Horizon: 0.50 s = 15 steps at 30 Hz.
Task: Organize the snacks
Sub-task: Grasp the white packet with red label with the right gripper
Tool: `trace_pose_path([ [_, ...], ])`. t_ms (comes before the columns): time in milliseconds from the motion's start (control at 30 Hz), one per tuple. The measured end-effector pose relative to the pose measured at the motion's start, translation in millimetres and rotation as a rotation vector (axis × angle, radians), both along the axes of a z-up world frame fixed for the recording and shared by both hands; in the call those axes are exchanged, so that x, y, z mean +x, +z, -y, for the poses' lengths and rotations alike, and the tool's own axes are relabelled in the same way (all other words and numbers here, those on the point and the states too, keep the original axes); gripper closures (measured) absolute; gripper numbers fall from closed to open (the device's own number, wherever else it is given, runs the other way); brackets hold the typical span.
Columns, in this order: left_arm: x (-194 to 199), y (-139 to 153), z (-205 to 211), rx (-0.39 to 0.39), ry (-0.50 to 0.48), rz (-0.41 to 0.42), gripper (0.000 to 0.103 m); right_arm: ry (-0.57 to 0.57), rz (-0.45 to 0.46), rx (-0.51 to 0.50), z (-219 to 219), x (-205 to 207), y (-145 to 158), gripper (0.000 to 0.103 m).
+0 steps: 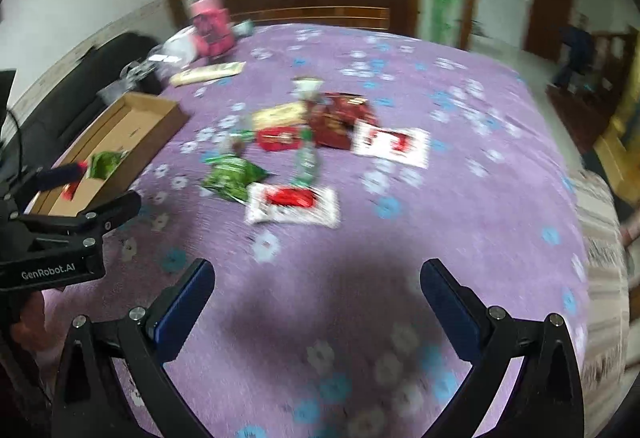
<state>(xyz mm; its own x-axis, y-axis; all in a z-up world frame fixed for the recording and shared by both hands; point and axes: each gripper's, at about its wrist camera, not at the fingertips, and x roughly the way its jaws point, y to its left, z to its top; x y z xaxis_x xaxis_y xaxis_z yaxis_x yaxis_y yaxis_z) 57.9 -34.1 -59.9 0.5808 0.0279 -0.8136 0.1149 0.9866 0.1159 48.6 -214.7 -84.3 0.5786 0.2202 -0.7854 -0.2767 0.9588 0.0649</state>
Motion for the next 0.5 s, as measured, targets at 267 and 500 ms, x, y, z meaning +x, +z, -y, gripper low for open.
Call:
trace_pose_path([
  [267, 12, -1, -13, -0.014, -0.006, -0.048, 0.003, 0.234, -0.056, 0.036, -17, 44, -18, 0.001],
  [500, 19, -6, -15, -0.026, -0.002, -0.094, 0.003, 0.317, -0.162, 0.025, -23, 64, -33, 0.028],
])
